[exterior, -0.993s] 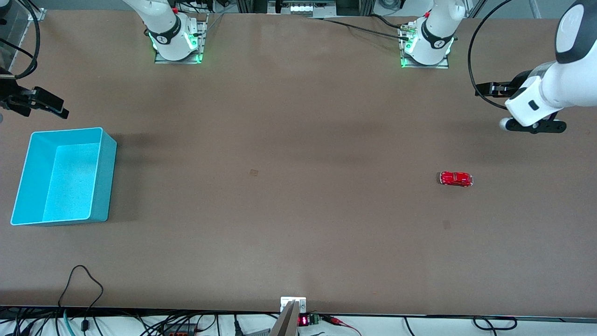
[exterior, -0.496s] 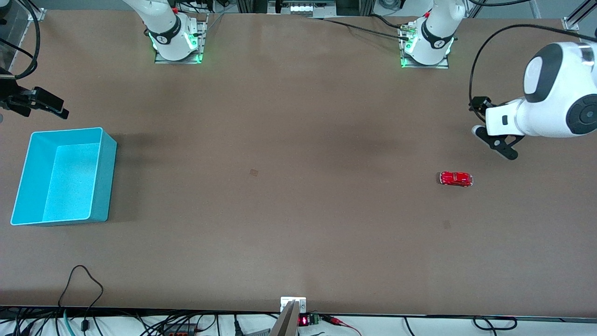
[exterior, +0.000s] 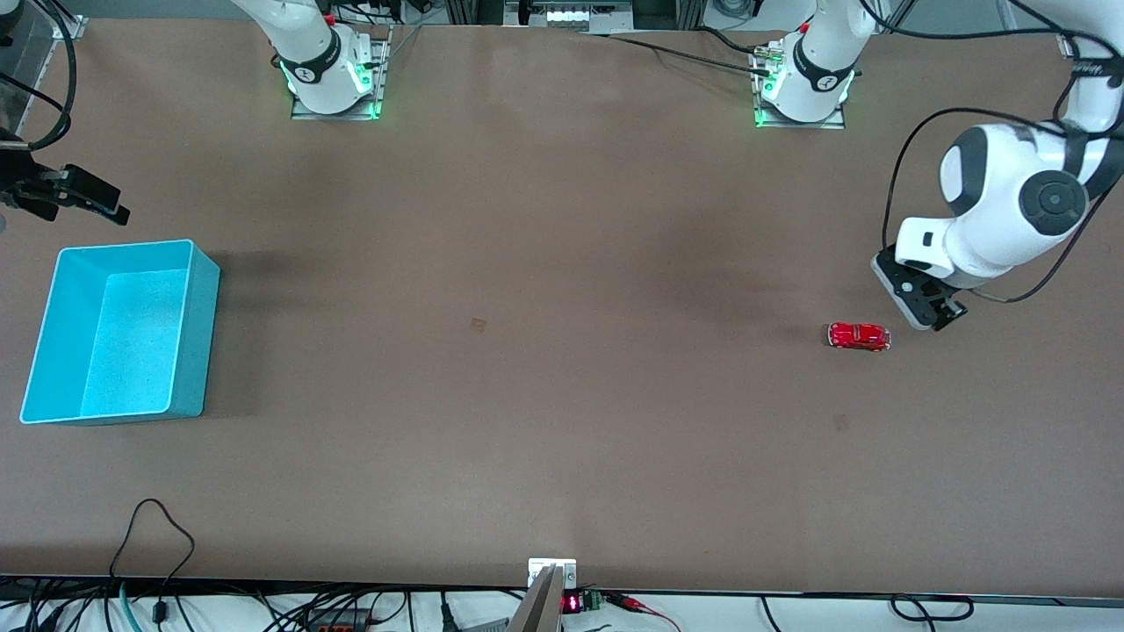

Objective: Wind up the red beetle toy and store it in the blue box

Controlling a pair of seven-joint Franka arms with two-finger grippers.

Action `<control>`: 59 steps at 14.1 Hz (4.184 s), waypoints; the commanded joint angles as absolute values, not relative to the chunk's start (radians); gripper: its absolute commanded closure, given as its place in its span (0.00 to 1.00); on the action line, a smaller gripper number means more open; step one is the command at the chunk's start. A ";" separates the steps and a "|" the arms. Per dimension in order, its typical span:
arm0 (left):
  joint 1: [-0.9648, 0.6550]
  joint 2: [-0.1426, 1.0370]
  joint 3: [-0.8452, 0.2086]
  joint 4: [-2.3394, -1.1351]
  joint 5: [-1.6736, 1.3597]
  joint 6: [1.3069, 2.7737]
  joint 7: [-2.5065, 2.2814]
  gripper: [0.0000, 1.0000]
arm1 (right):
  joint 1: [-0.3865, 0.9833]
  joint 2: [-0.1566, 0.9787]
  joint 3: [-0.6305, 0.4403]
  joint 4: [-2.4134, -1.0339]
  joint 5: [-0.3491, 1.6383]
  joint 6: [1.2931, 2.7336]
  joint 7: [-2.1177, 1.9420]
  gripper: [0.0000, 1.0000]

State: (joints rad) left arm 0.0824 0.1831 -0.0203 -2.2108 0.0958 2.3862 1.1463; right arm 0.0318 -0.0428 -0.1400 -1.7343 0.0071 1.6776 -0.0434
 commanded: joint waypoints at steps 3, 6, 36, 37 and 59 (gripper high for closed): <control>0.087 0.368 -0.023 -2.194 0.109 2.608 1.363 0.00 | 0.041 -0.054 -0.143 -1.749 -0.008 1.690 -0.028 0.00; 0.097 0.393 -0.023 -2.191 0.109 2.611 1.417 0.00 | 0.041 -0.054 -0.143 -1.749 -0.009 1.692 -0.028 0.00; 0.268 0.460 -0.023 -2.143 0.106 2.591 1.646 0.75 | 0.057 -0.023 -0.146 -1.750 -0.015 1.720 -0.028 0.00; 0.287 0.471 -0.023 -2.128 0.106 2.591 1.663 0.75 | 0.061 -0.018 -0.146 -1.750 -0.014 1.720 -0.028 0.00; 0.367 0.345 -0.046 -1.885 0.104 2.042 1.574 0.00 | 0.068 0.017 -0.144 -1.741 -0.012 1.752 -0.029 0.00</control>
